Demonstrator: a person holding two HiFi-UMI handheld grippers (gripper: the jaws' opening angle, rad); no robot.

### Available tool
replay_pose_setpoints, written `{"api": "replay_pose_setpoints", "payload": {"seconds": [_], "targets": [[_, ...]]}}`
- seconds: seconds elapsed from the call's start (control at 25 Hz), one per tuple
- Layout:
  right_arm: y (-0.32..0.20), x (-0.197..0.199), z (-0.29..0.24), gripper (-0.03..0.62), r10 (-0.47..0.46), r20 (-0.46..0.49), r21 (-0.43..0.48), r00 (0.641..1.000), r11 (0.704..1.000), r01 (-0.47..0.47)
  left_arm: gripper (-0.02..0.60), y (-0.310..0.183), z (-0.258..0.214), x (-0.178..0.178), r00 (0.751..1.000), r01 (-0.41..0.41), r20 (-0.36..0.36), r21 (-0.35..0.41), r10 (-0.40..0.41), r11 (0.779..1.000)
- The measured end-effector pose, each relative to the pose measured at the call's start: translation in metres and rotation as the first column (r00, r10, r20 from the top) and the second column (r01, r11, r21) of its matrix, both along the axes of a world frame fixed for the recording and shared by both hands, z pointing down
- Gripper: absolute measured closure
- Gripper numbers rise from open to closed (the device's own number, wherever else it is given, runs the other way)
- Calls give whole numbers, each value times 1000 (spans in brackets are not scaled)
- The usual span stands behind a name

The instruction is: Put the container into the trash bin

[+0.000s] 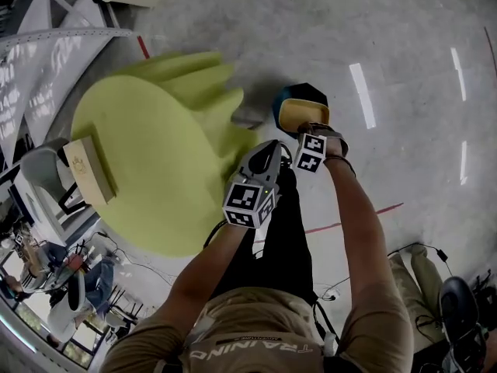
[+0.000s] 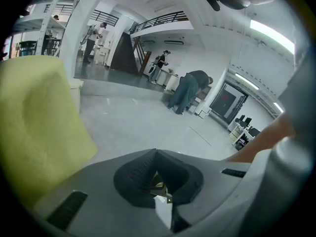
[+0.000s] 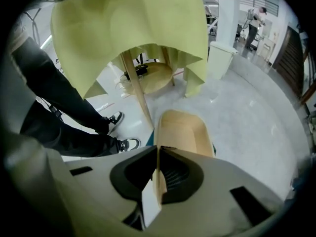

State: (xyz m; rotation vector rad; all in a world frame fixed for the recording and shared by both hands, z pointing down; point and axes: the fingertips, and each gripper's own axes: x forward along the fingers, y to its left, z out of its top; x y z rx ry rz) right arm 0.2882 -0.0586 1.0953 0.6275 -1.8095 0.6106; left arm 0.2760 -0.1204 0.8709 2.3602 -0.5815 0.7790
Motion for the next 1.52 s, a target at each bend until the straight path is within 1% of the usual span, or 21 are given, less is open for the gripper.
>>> {"api": "replay_pose_setpoints", "payload": {"seconds": [0.2,0.28,0.32,0.44,0.52,0.64,0.68,0.76,0.8,0.92,1.0,1.2,1.36,1.52], "targets": [[-1,-7,19,554,-8,-19,16,1000,1000,8,580,1,10,-4,1000,22,1,-18,-22,1000],[-3,-9,23,490,-4,-21,25,1000,1000,4,580,2,12,-4,1000,23,-6,-22,-23,1000],[-5,-10,24,477,1,-21,32,1000,999,0,580,3,14,-5,1000,25,-8,-23,-26,999],[-3,-14,23,477,16,-28,53,999,998,-15,580,7,15,-12,1000,29,-8,-30,-29,999],[5,-19,20,478,17,-28,49,999,999,-16,580,10,13,-17,1000,25,-8,-32,-26,999],[13,-24,13,535,39,-15,32,999,999,-38,580,11,7,-21,1000,16,-14,-21,-16,1000],[16,-26,9,539,61,-5,24,998,998,-61,580,12,4,-23,1000,11,-17,-18,-11,1000],[23,-29,-3,594,120,17,12,993,993,-120,580,15,-6,-28,1000,4,-22,-13,-4,1000],[26,-30,-10,594,154,29,8,988,988,-154,580,16,-12,-31,1000,2,-24,-11,-3,1000],[25,-29,-42,595,243,67,29,968,969,-245,580,19,-35,-35,999,2,-36,0,-2,1000],[20,-28,-71,595,267,90,58,959,960,-273,580,20,-53,-36,999,-6,-47,14,7,1000],[9,-31,-152,595,291,113,153,950,940,-306,580,19,-110,-46,996,3,-95,33,1,999],[19,-46,-217,595,298,138,196,944,926,-321,580,17,-163,-69,993,20,-118,74,-11,997],[15,-65,-277,595,282,143,298,949,902,-313,580,7,-203,-103,990,65,-129,112,-50,992]]}}
